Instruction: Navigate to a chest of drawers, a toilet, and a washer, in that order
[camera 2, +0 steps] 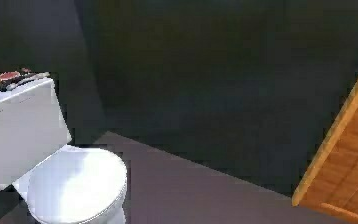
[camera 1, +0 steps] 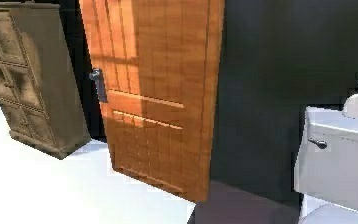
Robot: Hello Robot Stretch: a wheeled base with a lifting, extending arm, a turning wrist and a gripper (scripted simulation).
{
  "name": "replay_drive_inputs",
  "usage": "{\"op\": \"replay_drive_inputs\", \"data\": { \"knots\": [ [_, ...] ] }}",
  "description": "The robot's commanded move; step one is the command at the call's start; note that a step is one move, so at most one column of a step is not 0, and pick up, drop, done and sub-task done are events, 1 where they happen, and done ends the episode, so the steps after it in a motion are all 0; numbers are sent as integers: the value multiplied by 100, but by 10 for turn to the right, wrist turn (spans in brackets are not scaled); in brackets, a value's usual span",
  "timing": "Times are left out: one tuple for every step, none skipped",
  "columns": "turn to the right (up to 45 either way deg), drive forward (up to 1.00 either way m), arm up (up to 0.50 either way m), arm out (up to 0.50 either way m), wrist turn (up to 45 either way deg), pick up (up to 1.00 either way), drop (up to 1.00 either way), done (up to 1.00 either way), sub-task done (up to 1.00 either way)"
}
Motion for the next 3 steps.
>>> {"op": "replay_drive_inputs", "data": {
  "knots": [
    [-450,0,0,0,0,0,0,0,0],
    [0,100,0,0,0,0,0,0,0],
    [0,40,0,0,0,0,0,0,0]
  ]
}}
